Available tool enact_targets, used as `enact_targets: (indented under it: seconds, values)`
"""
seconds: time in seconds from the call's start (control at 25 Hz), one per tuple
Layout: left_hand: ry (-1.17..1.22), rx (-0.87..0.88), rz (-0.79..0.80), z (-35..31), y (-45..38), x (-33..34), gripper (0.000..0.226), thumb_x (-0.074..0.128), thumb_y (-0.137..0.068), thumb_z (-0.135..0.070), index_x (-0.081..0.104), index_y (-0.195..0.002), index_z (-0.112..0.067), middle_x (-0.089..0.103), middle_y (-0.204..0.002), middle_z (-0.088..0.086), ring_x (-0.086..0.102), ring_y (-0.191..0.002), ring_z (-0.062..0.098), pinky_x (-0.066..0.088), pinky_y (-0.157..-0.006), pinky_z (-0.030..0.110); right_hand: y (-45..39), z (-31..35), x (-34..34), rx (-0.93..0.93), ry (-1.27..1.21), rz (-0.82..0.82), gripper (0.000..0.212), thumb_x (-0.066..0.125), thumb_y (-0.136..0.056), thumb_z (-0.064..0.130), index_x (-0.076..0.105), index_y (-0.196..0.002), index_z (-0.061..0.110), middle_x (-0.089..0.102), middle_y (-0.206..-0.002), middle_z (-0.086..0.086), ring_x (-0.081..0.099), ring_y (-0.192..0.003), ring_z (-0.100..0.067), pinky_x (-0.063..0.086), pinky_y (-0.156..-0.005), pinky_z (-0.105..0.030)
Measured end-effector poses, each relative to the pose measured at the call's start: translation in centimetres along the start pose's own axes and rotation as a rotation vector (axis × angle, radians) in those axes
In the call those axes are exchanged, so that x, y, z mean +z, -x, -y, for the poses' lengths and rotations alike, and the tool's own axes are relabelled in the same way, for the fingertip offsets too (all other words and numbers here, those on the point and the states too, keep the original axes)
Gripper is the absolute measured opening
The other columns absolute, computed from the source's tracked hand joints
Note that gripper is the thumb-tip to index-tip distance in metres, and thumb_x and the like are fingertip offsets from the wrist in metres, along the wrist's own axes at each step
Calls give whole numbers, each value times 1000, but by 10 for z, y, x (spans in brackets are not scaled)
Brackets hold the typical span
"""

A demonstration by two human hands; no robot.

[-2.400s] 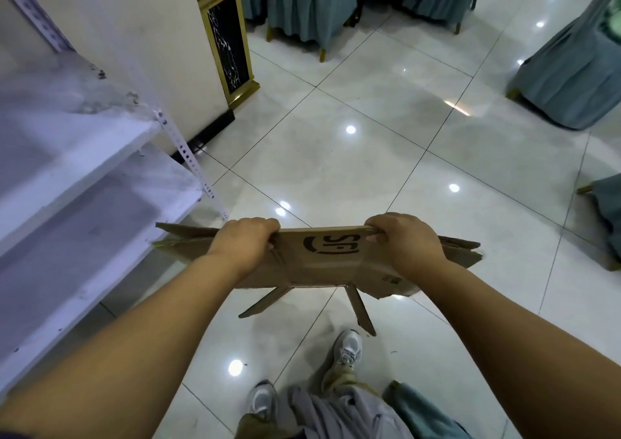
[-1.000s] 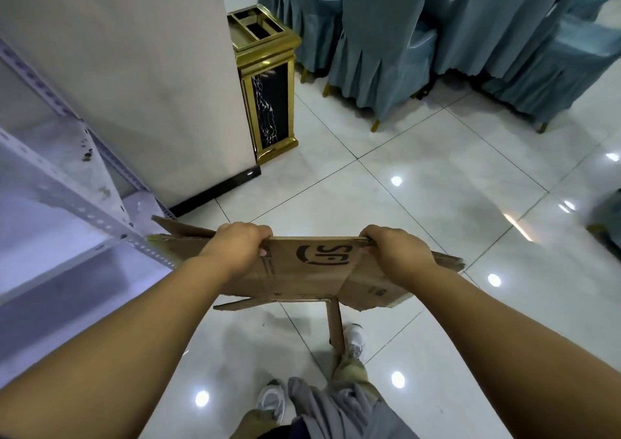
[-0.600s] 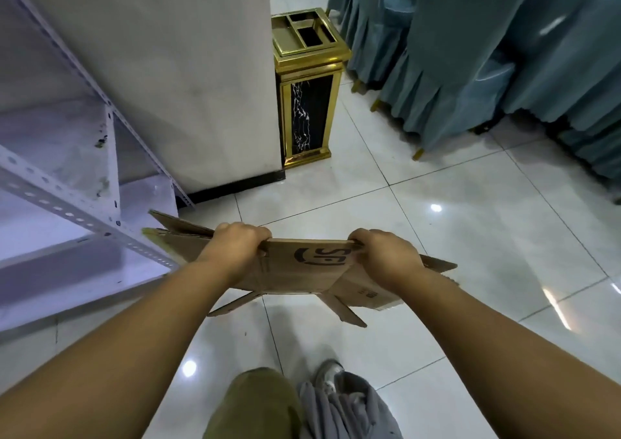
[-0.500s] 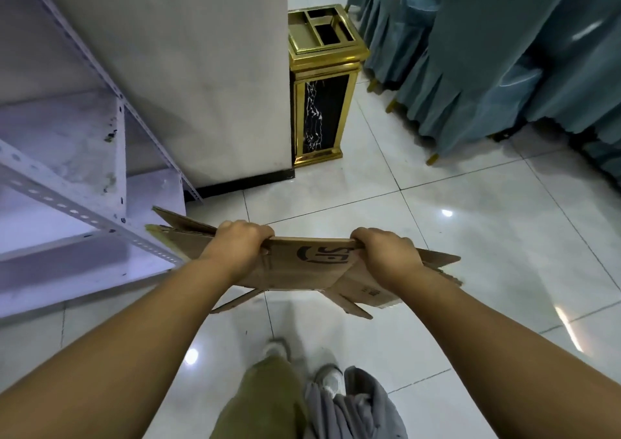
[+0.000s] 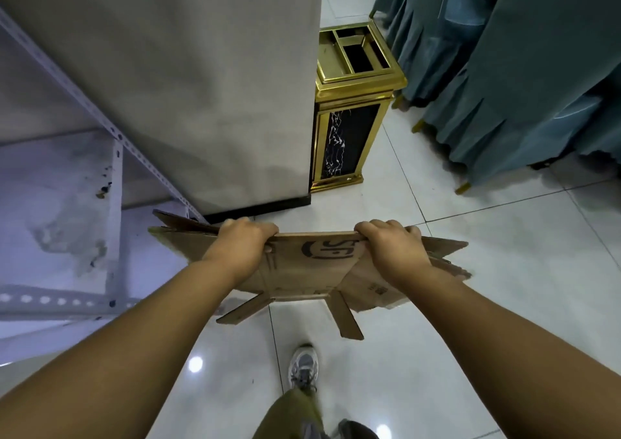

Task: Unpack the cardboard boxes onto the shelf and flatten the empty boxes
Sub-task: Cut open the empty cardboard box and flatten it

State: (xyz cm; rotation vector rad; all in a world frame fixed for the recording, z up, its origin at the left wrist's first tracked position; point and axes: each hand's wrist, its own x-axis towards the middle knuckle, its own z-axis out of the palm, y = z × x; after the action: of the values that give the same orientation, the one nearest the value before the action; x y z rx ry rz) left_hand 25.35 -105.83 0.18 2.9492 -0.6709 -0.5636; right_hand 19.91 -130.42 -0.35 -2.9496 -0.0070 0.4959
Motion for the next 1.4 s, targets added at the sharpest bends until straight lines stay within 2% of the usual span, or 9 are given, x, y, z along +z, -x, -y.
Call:
enact_targets:
  seconds: [0.16,0.32,0.44,0.6,0.72,0.88,1.0,1.16,1.4]
  values:
    - [-37,-25,-37,19,-43,-19,34,45,-94,-10,55,-123,-25,60,-118,3,49,-110,25,27,-81,29,-57,1,-19,-38,31,-42,38,48,-96,14,43,-130,32,51,-131,5,40,-123,-22,28,-98,-45]
    - [-9,-47,-138,31,-68,-27,29,50,-94,-16,58,-119,-26,62,-115,0,47,-105,24,15,-69,29,-97,-5,-31,-94,99,-140,44,53,-96,16,42,-135,32,49,-136,7,37,-127,-22,26,-100,-45]
    - [20,-89,-145,37,-76,-15,31,49,-95,-15,56,-123,-26,61,-115,0,46,-106,23,13,-68,27,-110,-8,-22,-138,85,-189,38,49,-98,14,47,-132,29,54,-130,6,43,-122,-23,27,-99,-44]
    - [73,-126,-33,30,-79,37,42,42,-96,-5,51,-132,-23,57,-119,8,47,-108,27,35,-87,30,-106,-12,30,-105,4,-124,19,45,-100,15,52,-115,24,62,-111,2,54,-101,-26,35,-86,-38]
    - [44,-116,44,14,-65,92,49,42,-92,0,46,-135,-23,55,-119,9,47,-111,26,40,-93,33,-90,-24,91,-59,-31,-39,18,43,-98,10,49,-108,24,65,-103,-3,53,-82,-28,36,-72,-32]
    - [44,-116,134,-13,-29,183,50,44,-90,1,47,-133,-26,55,-124,4,49,-110,22,40,-90,31,-45,-46,175,-121,19,142,17,42,-100,20,45,-115,28,64,-111,0,60,-93,-29,39,-70,-28]
    - [48,-139,175,-27,-11,234,54,44,-89,1,45,-136,-27,55,-127,4,48,-114,22,41,-96,33,-24,-54,217,-134,33,122,21,47,-96,16,48,-114,26,63,-108,4,60,-87,-24,31,-64,-26]
    - [35,-156,180,-49,8,290,67,43,-83,8,40,-140,-27,50,-137,3,43,-124,23,40,-101,35,-7,-73,264,-198,75,163,23,48,-91,8,46,-109,22,61,-107,-1,58,-83,-27,34,-60,-29]
    - [0,-138,162,-72,25,343,65,43,-85,9,40,-140,-25,44,-142,-7,35,-128,21,33,-106,34,21,-96,312,-244,152,199,45,47,-86,-1,42,-128,17,55,-124,-6,57,-104,-28,37,-71,-32]
